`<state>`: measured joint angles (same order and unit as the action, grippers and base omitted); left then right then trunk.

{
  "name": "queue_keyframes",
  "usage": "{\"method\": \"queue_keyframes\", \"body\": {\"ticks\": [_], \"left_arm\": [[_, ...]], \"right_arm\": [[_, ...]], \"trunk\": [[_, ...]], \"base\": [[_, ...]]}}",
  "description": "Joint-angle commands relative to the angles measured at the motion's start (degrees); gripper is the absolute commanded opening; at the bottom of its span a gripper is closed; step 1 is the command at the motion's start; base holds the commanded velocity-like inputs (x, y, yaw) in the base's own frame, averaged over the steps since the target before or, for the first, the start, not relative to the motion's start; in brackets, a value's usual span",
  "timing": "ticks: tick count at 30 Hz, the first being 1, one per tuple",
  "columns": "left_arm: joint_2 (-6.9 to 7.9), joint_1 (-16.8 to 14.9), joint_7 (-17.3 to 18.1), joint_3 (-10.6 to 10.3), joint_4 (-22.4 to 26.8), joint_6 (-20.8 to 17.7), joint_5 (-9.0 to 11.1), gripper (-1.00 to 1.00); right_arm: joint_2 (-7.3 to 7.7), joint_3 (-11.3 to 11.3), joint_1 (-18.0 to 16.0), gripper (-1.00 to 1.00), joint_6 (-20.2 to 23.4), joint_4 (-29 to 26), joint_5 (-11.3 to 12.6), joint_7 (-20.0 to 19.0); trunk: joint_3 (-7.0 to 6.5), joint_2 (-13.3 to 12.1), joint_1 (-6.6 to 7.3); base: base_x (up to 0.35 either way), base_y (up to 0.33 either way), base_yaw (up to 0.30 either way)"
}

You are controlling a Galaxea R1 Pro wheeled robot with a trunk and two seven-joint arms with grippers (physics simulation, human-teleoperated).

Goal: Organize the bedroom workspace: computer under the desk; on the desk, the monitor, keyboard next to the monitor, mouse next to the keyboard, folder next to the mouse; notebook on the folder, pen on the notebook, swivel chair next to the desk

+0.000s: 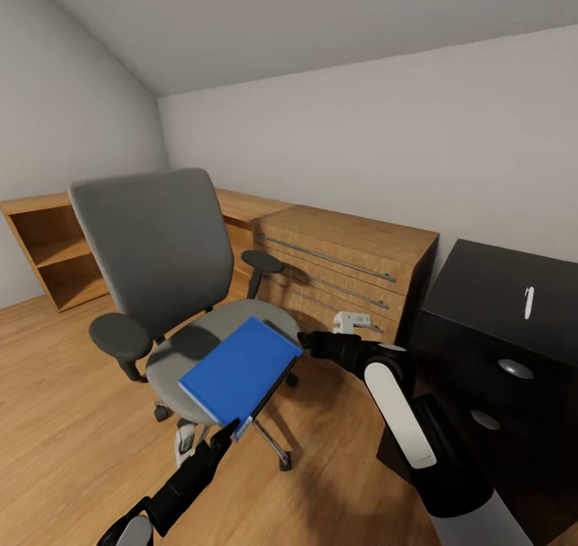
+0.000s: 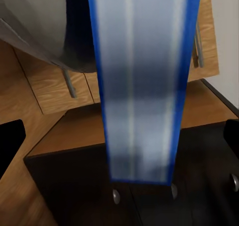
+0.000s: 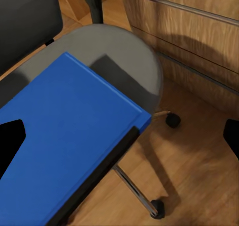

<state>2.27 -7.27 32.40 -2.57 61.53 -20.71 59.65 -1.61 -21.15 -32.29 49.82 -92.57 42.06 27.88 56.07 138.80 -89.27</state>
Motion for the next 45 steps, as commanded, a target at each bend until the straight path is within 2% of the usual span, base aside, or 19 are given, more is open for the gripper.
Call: {"method": "queue_keyframes", "body": {"ticks": [1, 7, 14, 21, 22, 36, 41, 45], "left_arm": [[0.00, -0.13, -0.05, -0.06, -0.07, -0.47, 0.59, 1.00], [-0.22, -1.28, -0.17, -0.05, -0.92, -0.45, 0.57, 1.00], [-1.54, -4.29, -0.16, -0.06, -4.33, -0.34, 0.48, 1.00], [-1.87, -4.93, -0.08, -0.06, -5.30, -0.19, 0.47, 1.00], [-1.88, -4.95, -0.08, -0.08, -5.33, -0.18, 0.47, -1.00], [-2.04, -5.03, 0.56, -0.44, -5.45, -0.17, 0.69, -1.00], [-2.00, -5.03, 0.91, -2.23, -5.36, -0.20, 0.79, -1.00], [-2.00, -5.03, 0.97, -2.84, -5.08, -0.20, 0.81, -1.00]], "right_arm": [[0.00, -0.03, -0.05, 1.00, 0.10, -0.04, 0.56, 0.60], [0.07, -0.03, -0.05, 1.00, 0.10, -0.05, 0.56, 0.60], [0.17, 0.02, -0.05, 1.00, 0.10, -0.06, 0.56, 0.59], [0.20, 0.05, -0.05, 1.00, 0.10, -0.06, 0.56, 0.59], [0.20, 0.05, -0.05, 1.00, 0.10, -0.06, 0.56, 0.59], [0.14, 0.05, -0.05, 1.00, 0.03, -0.04, 0.55, 0.67], [0.12, 0.05, -0.05, 1.00, 0.02, -0.06, 0.50, 0.68], [0.11, 0.05, -0.05, 1.00, 0.02, -0.06, 0.48, 0.70]], "trunk": [[0.06, 0.02, 0.01], [0.06, 0.02, 0.01], [0.06, 0.02, 0.01], [0.06, 0.02, 0.01], [0.06, 0.02, 0.01], [0.06, 0.02, 0.01], [0.06, 0.02, 0.01], [0.06, 0.02, 0.01]], "base": [[0.000, 0.000, -0.013], [0.000, 0.000, -0.007], [0.000, 0.000, -0.001], [0.000, 0.000, 0.000], [0.000, 0.000, 0.000], [0.000, 0.000, 0.000], [0.000, 0.000, 0.000], [0.000, 0.000, 0.000]]}}
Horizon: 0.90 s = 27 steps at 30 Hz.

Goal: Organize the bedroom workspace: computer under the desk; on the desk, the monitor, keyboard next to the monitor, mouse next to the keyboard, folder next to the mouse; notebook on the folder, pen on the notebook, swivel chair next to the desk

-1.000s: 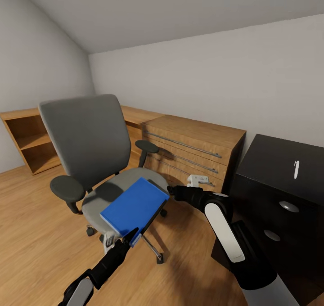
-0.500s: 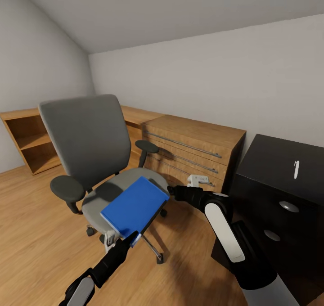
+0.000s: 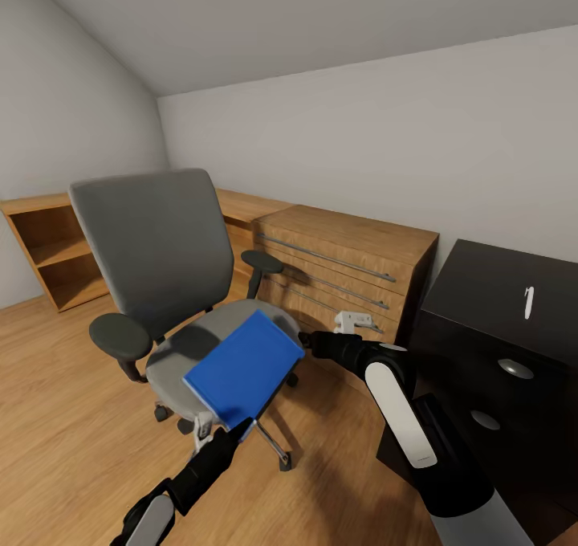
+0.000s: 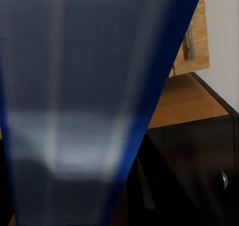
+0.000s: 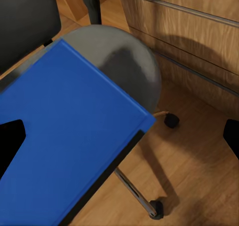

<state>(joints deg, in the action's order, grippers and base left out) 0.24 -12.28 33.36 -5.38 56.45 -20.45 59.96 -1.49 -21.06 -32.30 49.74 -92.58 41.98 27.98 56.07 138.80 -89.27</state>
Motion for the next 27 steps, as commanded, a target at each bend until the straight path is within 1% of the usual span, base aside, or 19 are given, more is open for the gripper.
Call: {"method": "queue_keyframes", "body": {"ticks": [1, 7, 27], "left_arm": [[0.03, -0.03, 0.00, -0.10, 0.03, -0.46, 0.50, -1.00], [0.03, -0.03, -0.05, -0.25, 0.22, -0.53, 0.60, -1.00], [0.11, -0.03, 0.03, -0.21, 1.01, -1.25, 1.01, -1.00]], "right_arm": [[-0.01, -0.03, -0.05, 1.00, 0.10, -0.05, 0.56, 0.61], [-0.01, -0.03, -0.05, 1.00, 0.10, -0.03, 0.56, 0.66], [0.33, 0.26, -0.29, 1.00, 0.43, -0.05, 0.57, 0.30]], "trunk": [[0.06, 0.02, 0.01], [0.06, 0.02, 0.01], [-3.53, -8.00, 4.40]], "base": [[0.000, 0.000, 0.000], [0.000, 0.000, 0.000], [0.000, 0.000, 0.000]]}}
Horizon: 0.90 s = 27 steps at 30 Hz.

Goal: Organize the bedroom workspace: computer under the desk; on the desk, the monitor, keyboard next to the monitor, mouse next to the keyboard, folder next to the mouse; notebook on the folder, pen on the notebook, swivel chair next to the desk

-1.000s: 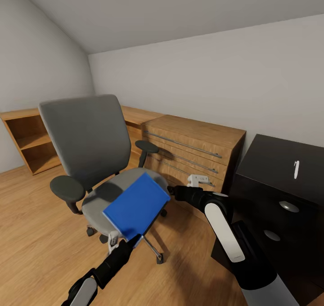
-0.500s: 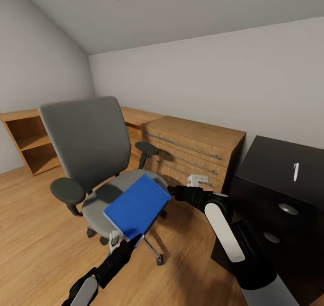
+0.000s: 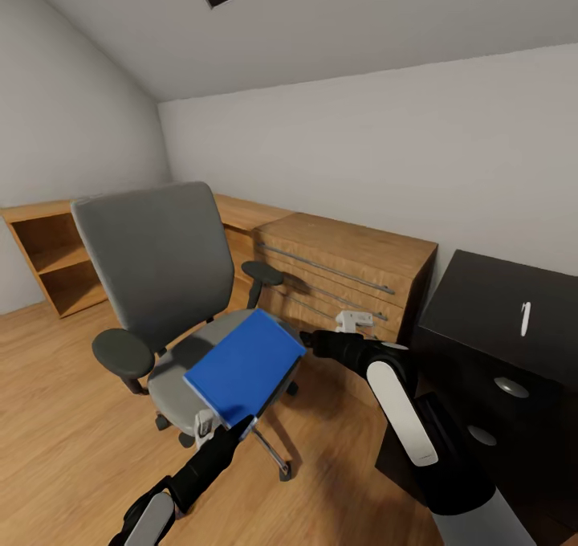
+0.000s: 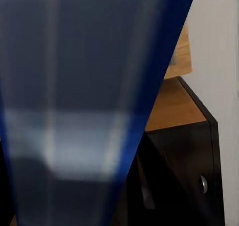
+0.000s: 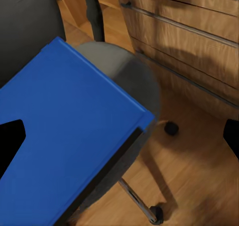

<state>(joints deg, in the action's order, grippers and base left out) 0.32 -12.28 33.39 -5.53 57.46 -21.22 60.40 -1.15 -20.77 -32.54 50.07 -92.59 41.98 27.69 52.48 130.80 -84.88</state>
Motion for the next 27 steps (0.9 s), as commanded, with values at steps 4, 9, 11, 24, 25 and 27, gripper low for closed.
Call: {"method": "queue_keyframes", "body": {"ticks": [4, 9, 11, 24, 25, 27], "left_arm": [[0.03, -0.03, -0.13, -0.04, 0.07, -0.55, 0.71, -1.00], [0.00, -0.03, -0.40, -0.11, 0.04, -0.57, 0.76, -1.00], [-0.02, -0.03, -0.53, -0.10, 0.03, -0.58, 0.76, -1.00], [0.02, -0.11, -0.76, 0.07, 2.81, -2.47, 0.77, -1.00], [0.03, -0.11, -0.77, 0.07, 2.98, -2.57, 0.77, -1.00], [0.01, -0.11, -0.75, 0.08, 3.24, -2.74, 0.80, -1.00]], "right_arm": [[1.36, 1.97, -0.25, 1.00, 0.56, -0.07, 0.66, 0.51], [3.10, 3.38, 0.18, 1.00, 0.81, -0.08, 0.71, 0.48], [3.48, 3.38, 0.45, 1.00, 0.90, -0.06, 0.72, 0.50], [3.80, 2.32, 7.28, 1.00, 0.91, 0.04, 0.26, 0.66], [3.83, 2.11, 8.20, 1.00, 0.89, 0.06, 0.25, 0.68], [3.95, 1.49, 11.60, 1.00, 0.86, 0.09, 0.07, 0.72]], "trunk": [[-0.67, -1.60, 0.89], [-1.56, -3.60, 1.99], [-1.92, -4.40, 2.43], [-4.26, -9.62, 5.29], [-4.44, -10.02, 5.51], [-4.80, -10.82, 5.95]], "base": [[0.000, 0.000, 0.000], [0.000, 0.000, 0.000], [0.000, 0.000, 0.000], [0.000, 0.000, 0.000], [0.000, 0.000, 0.000], [0.000, 0.000, 0.000]]}}
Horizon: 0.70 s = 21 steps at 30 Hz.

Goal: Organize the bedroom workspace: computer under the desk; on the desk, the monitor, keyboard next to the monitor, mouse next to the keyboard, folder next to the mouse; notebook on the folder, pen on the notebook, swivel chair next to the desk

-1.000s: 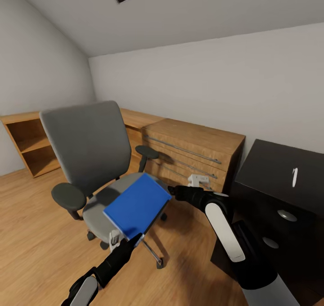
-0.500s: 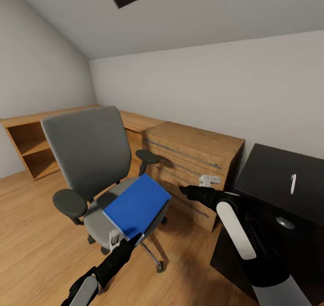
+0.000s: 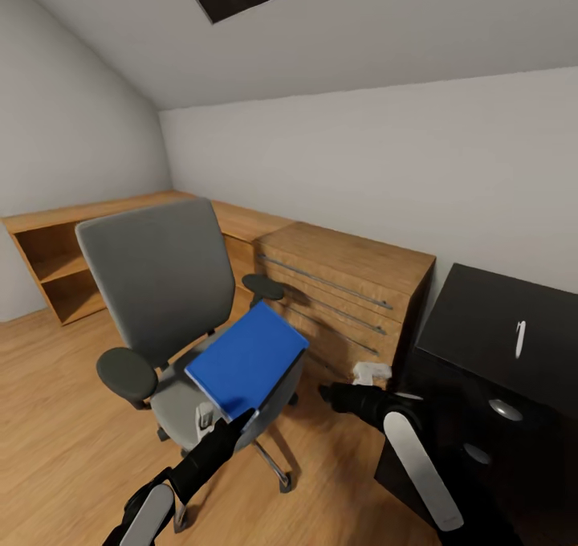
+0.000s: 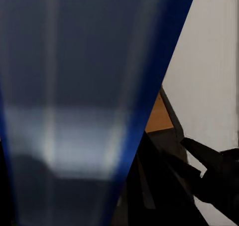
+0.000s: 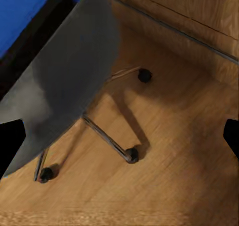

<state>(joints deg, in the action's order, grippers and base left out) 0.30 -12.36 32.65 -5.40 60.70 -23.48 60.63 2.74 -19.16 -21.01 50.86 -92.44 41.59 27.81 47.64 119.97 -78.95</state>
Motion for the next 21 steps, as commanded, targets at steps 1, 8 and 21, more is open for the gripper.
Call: {"method": "queue_keyframes", "body": {"ticks": [1, 8, 21], "left_arm": [[0.01, -0.03, -0.01, -0.05, 0.27, -0.65, 0.59, -1.00], [-0.63, -0.03, -0.03, -0.26, 2.11, -2.66, 0.50, -1.00], [-3.69, 0.03, -7.70, -2.52, 8.39, -8.84, 0.14, -1.00]], "right_arm": [[0.16, -0.27, 1.43, 1.00, 0.04, -0.05, 0.21, 0.61], [2.40, -1.58, 12.90, 1.00, -0.43, -0.03, -6.49, 0.46], [3.44, -2.37, 21.57, 1.00, -5.80, 4.97, -14.54, 0.28]], "trunk": [[-0.14, -0.39, 0.24], [-1.39, -3.20, 1.77], [-3.73, -8.41, 4.63]], "base": [[0.000, 0.000, 0.000], [0.000, 0.000, 0.000], [0.000, 0.000, 0.000]]}}
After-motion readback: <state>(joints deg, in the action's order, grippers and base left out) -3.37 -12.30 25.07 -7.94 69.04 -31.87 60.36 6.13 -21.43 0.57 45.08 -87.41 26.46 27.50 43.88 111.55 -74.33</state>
